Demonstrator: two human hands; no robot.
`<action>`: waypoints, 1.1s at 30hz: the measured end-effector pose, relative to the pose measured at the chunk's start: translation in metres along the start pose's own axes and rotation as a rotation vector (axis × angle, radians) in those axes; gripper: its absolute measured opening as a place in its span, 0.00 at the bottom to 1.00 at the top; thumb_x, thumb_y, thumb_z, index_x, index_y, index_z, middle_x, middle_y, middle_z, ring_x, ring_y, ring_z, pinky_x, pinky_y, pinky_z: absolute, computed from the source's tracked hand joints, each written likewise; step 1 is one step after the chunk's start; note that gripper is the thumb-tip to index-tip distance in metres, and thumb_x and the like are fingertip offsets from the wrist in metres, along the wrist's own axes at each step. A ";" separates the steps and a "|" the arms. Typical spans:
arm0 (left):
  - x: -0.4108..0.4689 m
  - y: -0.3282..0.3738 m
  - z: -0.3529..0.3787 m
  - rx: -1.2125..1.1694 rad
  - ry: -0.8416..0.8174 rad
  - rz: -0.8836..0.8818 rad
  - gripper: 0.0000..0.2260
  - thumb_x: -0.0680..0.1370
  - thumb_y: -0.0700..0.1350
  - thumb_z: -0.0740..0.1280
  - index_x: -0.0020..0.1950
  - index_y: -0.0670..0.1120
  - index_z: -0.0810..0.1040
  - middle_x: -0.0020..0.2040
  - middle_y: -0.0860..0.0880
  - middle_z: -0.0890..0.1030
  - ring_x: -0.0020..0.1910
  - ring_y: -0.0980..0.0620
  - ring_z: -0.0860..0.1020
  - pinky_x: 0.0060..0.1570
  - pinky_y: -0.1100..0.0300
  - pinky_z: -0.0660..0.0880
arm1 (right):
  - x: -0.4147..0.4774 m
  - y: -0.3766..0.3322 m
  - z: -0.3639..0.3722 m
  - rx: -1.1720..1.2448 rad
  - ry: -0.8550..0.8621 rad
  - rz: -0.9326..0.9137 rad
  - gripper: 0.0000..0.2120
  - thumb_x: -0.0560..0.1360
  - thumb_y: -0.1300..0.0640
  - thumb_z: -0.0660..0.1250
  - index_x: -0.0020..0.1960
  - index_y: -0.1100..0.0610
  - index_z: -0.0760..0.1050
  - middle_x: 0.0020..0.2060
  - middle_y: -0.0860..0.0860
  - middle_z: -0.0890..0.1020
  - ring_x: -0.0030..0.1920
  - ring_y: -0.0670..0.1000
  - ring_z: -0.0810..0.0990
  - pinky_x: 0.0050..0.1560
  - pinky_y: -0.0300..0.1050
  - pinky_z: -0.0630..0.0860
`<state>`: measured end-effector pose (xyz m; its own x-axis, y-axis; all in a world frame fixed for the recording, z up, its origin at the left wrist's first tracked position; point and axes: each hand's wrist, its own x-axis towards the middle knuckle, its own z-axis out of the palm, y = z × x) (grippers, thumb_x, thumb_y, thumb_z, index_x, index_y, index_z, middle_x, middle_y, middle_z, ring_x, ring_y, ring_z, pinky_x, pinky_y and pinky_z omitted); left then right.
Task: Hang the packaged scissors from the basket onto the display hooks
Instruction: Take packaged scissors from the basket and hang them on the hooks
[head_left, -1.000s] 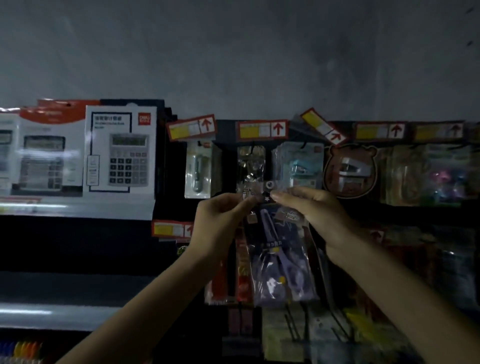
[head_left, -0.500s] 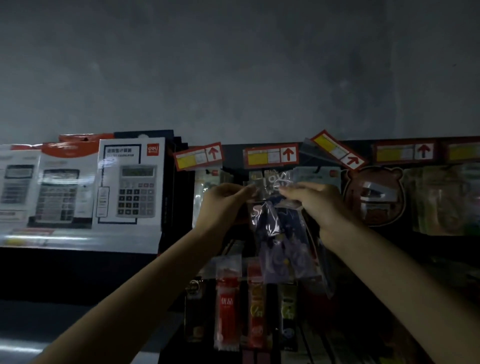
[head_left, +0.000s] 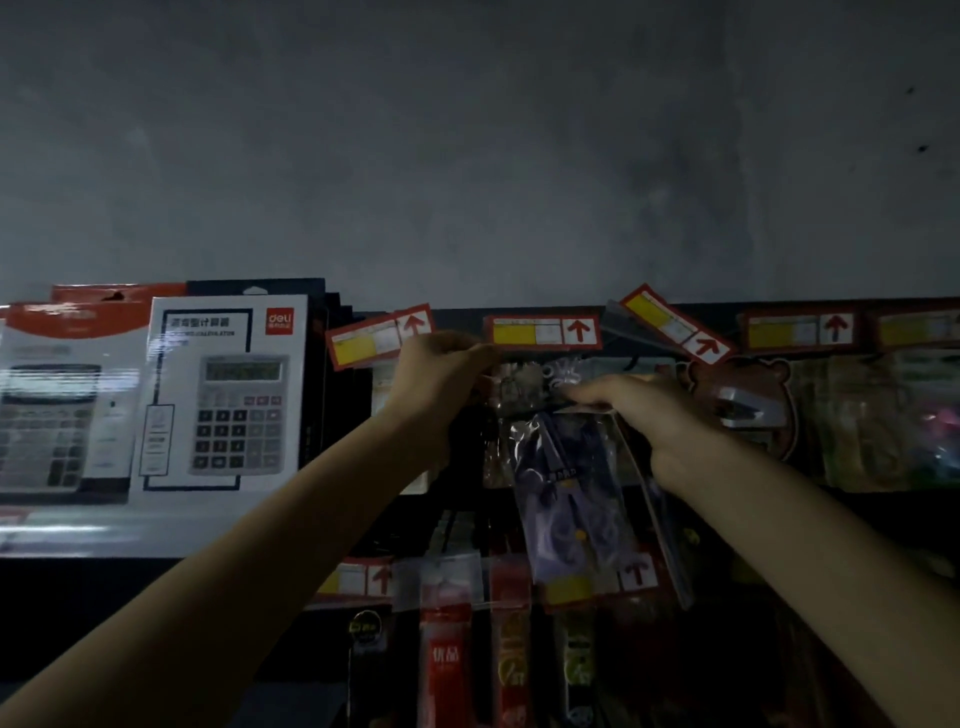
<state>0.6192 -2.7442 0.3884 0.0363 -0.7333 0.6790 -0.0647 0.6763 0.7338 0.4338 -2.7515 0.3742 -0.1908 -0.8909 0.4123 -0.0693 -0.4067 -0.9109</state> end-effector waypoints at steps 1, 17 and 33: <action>0.000 0.002 -0.001 -0.025 -0.006 -0.003 0.05 0.81 0.42 0.67 0.47 0.43 0.81 0.39 0.46 0.82 0.34 0.55 0.79 0.33 0.67 0.78 | 0.001 -0.001 0.000 0.001 -0.004 0.001 0.07 0.72 0.56 0.78 0.47 0.58 0.84 0.35 0.55 0.87 0.36 0.57 0.87 0.41 0.50 0.84; 0.012 0.017 -0.016 -0.106 -0.161 -0.009 0.18 0.83 0.37 0.62 0.72 0.49 0.75 0.34 0.46 0.81 0.32 0.52 0.75 0.29 0.63 0.72 | 0.010 -0.010 0.026 0.181 0.008 -0.009 0.05 0.72 0.59 0.78 0.43 0.57 0.82 0.37 0.55 0.86 0.35 0.55 0.84 0.38 0.47 0.83; 0.001 -0.003 -0.019 0.026 -0.212 0.047 0.26 0.82 0.39 0.64 0.78 0.58 0.67 0.42 0.43 0.84 0.38 0.51 0.82 0.38 0.59 0.82 | 0.035 -0.002 0.036 0.102 0.057 0.078 0.13 0.71 0.57 0.78 0.53 0.60 0.82 0.41 0.54 0.86 0.37 0.54 0.84 0.35 0.41 0.77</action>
<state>0.6380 -2.7456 0.3876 -0.1772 -0.7014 0.6904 -0.0869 0.7099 0.6989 0.4623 -2.7886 0.3910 -0.2471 -0.9088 0.3361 0.0475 -0.3578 -0.9326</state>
